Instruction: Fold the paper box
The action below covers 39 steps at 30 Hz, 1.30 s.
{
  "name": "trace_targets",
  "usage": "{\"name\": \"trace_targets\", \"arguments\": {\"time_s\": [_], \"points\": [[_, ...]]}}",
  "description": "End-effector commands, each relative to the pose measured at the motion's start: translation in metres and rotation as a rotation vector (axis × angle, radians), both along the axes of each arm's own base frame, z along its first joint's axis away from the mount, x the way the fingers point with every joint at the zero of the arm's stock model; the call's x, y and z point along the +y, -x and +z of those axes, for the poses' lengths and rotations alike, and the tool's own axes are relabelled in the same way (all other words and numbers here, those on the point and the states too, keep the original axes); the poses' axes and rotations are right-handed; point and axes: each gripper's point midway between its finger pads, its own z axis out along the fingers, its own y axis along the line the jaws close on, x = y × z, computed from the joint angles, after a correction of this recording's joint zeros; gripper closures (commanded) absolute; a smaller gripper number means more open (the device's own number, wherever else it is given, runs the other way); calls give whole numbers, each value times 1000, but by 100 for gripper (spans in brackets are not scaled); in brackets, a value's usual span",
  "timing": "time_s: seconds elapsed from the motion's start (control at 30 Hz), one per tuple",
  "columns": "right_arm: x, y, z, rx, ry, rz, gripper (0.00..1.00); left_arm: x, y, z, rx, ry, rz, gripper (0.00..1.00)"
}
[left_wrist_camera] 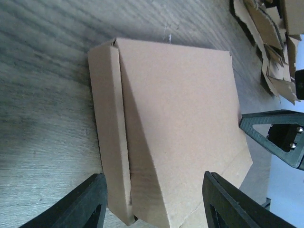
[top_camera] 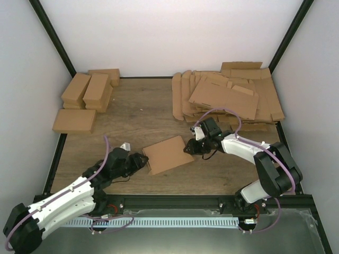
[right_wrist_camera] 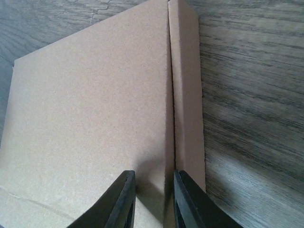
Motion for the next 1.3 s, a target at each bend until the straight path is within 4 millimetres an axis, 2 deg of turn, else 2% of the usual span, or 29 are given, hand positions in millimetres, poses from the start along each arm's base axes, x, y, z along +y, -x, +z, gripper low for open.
{"name": "trace_targets", "arguments": {"time_s": [0.0,0.1,0.2,0.37,0.5,0.9,1.07,1.27], "points": [[5,-2,8,-15,12,22,77,-23,-1,11,38,172,-26,47],[7,-2,9,-17,12,25,77,-30,0,11,50,195,-52,55],[9,-1,8,-13,13,28,77,-36,3,1,103,196,-75,59],[13,-2,10,-12,12,33,77,-41,12,-12,190,207,-87,60],[15,-2,12,-17,12,37,77,-33,15,-25,236,148,-58,62],[16,3,8,-9,31,43,76,-49,17,-22,276,268,-80,81],[3,-4,9,-53,110,21,73,-32,13,-47,272,75,-70,90],[-13,-16,20,-133,203,-16,59,-19,8,-52,254,-108,-104,88]]}}
